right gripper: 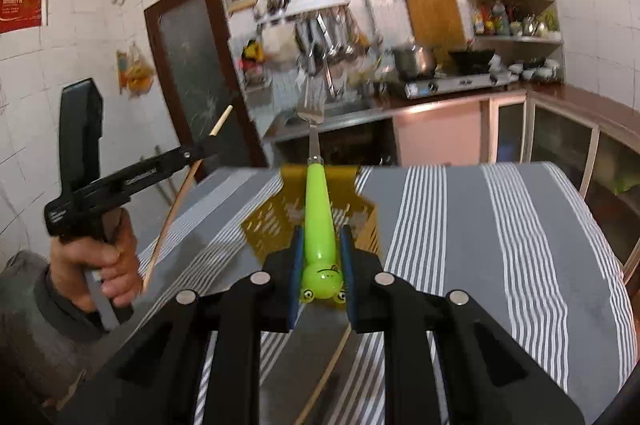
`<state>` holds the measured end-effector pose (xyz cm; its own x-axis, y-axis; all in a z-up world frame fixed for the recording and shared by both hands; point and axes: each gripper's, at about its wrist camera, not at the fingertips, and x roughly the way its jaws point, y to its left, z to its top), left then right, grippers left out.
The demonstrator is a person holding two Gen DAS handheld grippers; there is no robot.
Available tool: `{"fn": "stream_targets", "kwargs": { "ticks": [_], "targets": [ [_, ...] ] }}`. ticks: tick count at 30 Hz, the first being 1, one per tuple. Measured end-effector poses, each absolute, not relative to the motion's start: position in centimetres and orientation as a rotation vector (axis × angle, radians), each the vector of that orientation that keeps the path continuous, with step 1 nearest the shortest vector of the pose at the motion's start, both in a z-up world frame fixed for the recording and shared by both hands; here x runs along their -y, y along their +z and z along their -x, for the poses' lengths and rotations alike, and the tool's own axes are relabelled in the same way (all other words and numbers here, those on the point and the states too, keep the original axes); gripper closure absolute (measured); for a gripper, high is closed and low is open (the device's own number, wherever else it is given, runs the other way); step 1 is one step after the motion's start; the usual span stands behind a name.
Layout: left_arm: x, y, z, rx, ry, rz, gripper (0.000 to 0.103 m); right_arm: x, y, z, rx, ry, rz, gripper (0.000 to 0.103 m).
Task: Organize utensils
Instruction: 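Lower the fork into the caddy with the right tool while the left tool drops the chopstick in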
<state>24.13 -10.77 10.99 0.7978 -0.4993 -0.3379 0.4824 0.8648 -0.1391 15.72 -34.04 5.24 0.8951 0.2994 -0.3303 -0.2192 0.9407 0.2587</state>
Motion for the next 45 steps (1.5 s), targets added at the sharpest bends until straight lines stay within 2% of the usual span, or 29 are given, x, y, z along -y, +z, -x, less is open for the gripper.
{"fn": "stream_targets", "kwargs": {
  "ticks": [11,17,21,24,36,45],
  "targets": [
    [10.9,12.8,-28.6,-0.195,-0.535,0.174,0.099,31.7,3.2,-21.4,-0.252,0.248,-0.251,0.085],
    [11.6,10.4,-29.9,-0.385,-0.508,0.128,0.099,31.5,2.8,-20.5,-0.257,0.250,-0.213,0.085],
    [8.2,11.3,-27.9,-0.168,-0.555,0.243,0.099,32.0,2.8,-19.6,-0.244,0.256,-0.197,0.085],
    [8.3,13.1,-28.7,-0.100,-0.606,0.268,0.099,32.1,3.0,-19.6,-0.236,0.252,-0.199,0.085],
    [11.1,13.4,-30.2,-0.228,-0.574,0.141,0.098,32.1,3.0,-18.7,-0.230,0.252,-0.204,0.085],
    [10.6,14.3,-30.0,-0.239,-0.522,0.129,0.099,32.4,3.7,-19.1,-0.227,0.244,-0.198,0.085]
  ]
}}
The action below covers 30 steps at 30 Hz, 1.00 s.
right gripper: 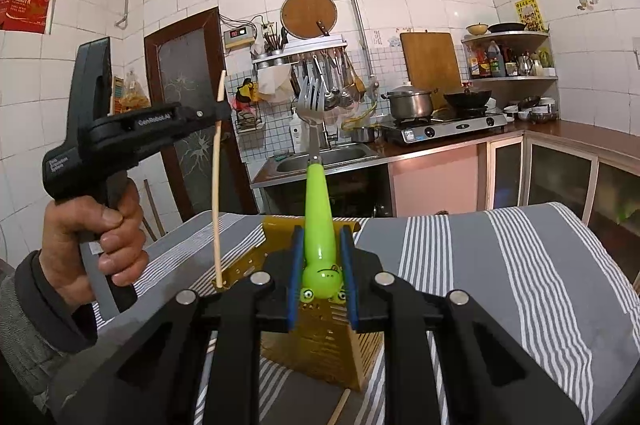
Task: Organize utensils
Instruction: 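Lower the fork into the caddy with the right tool while the left tool drops the chopstick in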
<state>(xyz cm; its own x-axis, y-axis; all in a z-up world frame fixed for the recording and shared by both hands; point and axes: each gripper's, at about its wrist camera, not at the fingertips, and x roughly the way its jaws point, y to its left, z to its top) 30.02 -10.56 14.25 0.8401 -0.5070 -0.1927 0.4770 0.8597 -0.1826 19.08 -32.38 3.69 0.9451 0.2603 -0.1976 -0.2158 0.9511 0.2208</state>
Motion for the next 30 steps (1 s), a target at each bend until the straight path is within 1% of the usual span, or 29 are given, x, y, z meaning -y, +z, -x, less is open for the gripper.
{"fn": "stream_targets", "kwargs": {
  "ticks": [6,11,21,30],
  "targets": [
    [10.5,15.2,-29.3,-0.177,-0.501,0.126,0.099,32.1,3.8,-20.0,-0.205,0.236,-0.197,0.085],
    [11.0,14.5,-29.8,-0.153,-0.496,0.126,0.099,31.4,2.5,-21.5,-0.229,0.234,-0.212,0.085],
    [12.2,12.0,-31.6,-0.204,-0.514,0.133,0.099,31.2,0.1,-23.4,-0.298,0.211,-0.210,0.085],
    [12.5,11.2,-32.5,-0.221,-0.511,0.123,0.099,30.6,-1.1,-24.8,-0.351,0.195,-0.201,0.085]
  ]
}}
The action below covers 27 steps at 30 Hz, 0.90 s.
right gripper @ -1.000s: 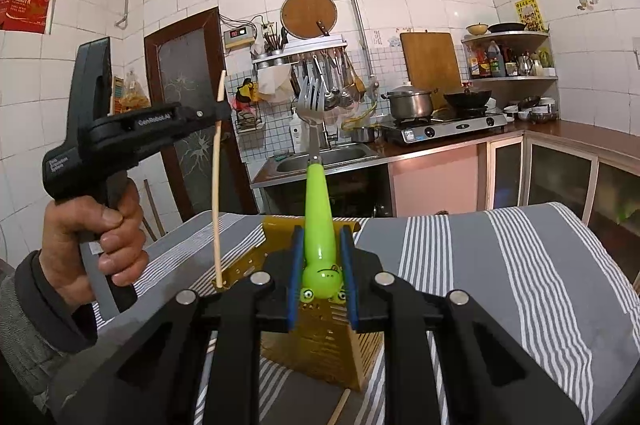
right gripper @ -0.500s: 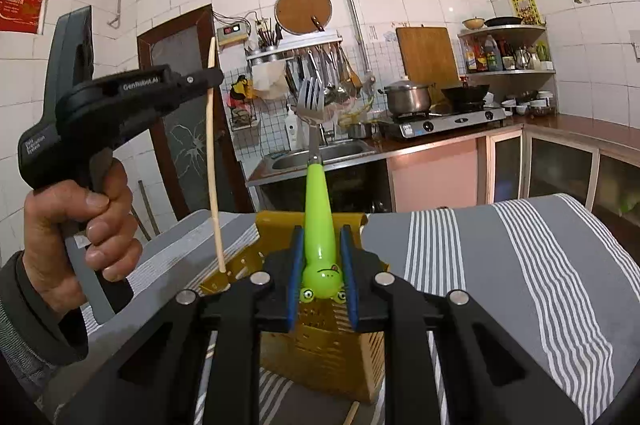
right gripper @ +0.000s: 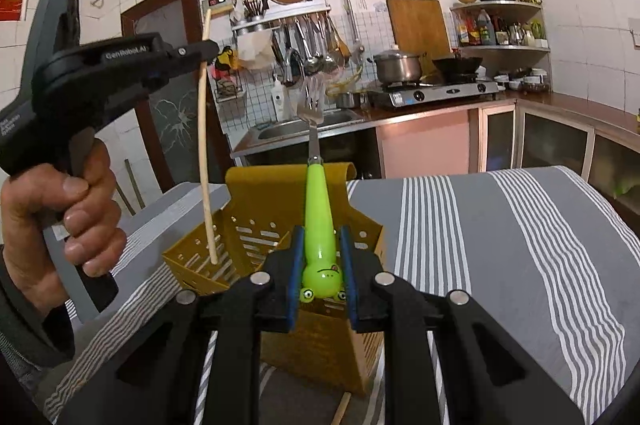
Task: Organize utensils
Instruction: 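Lower the fork into the caddy with the right tool while the left tool drops the chopstick in, then grasp the light-blue spatula with the right tool while the left tool withdraws from the caddy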
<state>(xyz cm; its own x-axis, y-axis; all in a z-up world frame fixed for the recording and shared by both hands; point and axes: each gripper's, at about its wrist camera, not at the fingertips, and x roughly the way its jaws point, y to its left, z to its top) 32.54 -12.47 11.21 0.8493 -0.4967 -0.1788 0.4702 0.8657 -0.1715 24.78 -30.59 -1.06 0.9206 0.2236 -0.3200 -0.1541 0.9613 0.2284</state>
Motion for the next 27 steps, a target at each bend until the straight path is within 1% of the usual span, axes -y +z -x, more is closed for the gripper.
{"fn": "stream_targets", "kwargs": {
  "ticks": [10,17,18,19,20,21,27],
  "targets": [
    [13.1,8.8,-34.0,-0.325,-0.497,0.097,0.098,29.7,-1.3,-25.5,-0.394,0.184,-0.193,0.085],
    [12.8,7.2,-34.2,-0.351,-0.497,0.109,0.098,29.9,-1.4,-25.2,-0.395,0.185,-0.198,0.085],
    [12.9,7.1,-34.0,-0.352,-0.499,0.102,0.096,30.1,-1.3,-24.9,-0.387,0.192,-0.215,0.083],
    [12.9,7.0,-33.9,-0.355,-0.499,0.098,0.091,30.4,-1.1,-24.6,-0.377,0.194,-0.226,0.083],
    [12.7,7.1,-33.7,-0.355,-0.490,0.096,0.068,30.7,-0.8,-24.2,-0.363,0.195,-0.234,0.083],
    [12.6,7.1,-33.5,-0.351,-0.481,0.102,0.050,30.9,-0.5,-24.0,-0.351,0.197,-0.240,0.083],
    [11.2,8.0,-32.1,-0.324,-0.475,0.109,0.044,32.2,0.6,-22.2,-0.309,0.188,-0.248,0.083]
  ]
}}
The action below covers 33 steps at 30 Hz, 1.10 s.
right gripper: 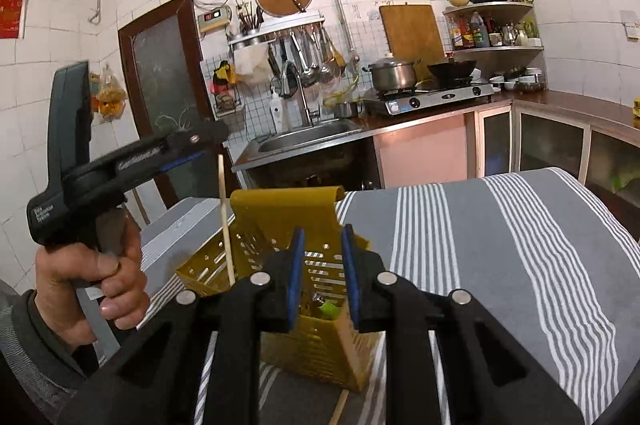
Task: Organize utensils
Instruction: 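Grasp the light-blue spatula with the right tool while the left tool withdraws from the caddy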
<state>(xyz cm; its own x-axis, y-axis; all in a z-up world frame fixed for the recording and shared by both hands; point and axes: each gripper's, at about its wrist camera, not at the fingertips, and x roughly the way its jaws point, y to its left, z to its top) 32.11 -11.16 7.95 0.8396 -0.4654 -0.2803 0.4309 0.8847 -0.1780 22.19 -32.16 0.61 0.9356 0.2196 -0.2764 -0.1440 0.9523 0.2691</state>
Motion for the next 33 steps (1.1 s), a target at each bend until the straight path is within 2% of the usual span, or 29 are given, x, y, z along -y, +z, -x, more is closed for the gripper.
{"fn": "stream_targets", "kwargs": {
  "ticks": [3,4,6,9,11,14,18,25,33],
  "targets": [
    [10.2,8.4,-31.2,-0.323,-0.476,0.127,0.044,33.1,1.0,-21.5,-0.306,0.165,-0.251,0.083],
    [9.6,8.6,-30.6,-0.321,-0.473,0.133,0.044,33.4,1.0,-21.1,-0.306,0.147,-0.244,0.081],
    [8.8,8.7,-29.2,-0.318,-0.462,0.118,0.044,33.6,1.2,-20.0,-0.304,0.114,-0.218,0.070],
    [7.3,8.1,-26.5,-0.327,-0.409,0.079,0.039,33.9,1.7,-17.5,-0.307,0.035,-0.134,0.068],
    [5.9,6.7,-23.8,-0.365,-0.358,0.044,0.038,34.5,1.7,-15.2,-0.314,-0.010,-0.098,0.062],
    [4.3,4.1,-20.1,-0.414,-0.302,-0.021,0.038,35.4,1.1,-12.0,-0.326,-0.046,-0.077,0.061],
    [2.1,0.4,-14.8,-0.457,-0.230,-0.084,0.037,37.9,-0.4,-7.2,-0.353,-0.105,-0.111,0.049],
    [-1.8,-3.4,-7.8,-0.522,-0.147,-0.064,0.036,40.8,-3.7,-1.9,-0.458,-0.166,-0.186,0.049],
    [-2.7,-3.1,-7.2,-0.561,-0.155,-0.069,0.035,41.4,-6.8,-1.0,-0.566,-0.155,-0.241,0.049]
  ]
}}
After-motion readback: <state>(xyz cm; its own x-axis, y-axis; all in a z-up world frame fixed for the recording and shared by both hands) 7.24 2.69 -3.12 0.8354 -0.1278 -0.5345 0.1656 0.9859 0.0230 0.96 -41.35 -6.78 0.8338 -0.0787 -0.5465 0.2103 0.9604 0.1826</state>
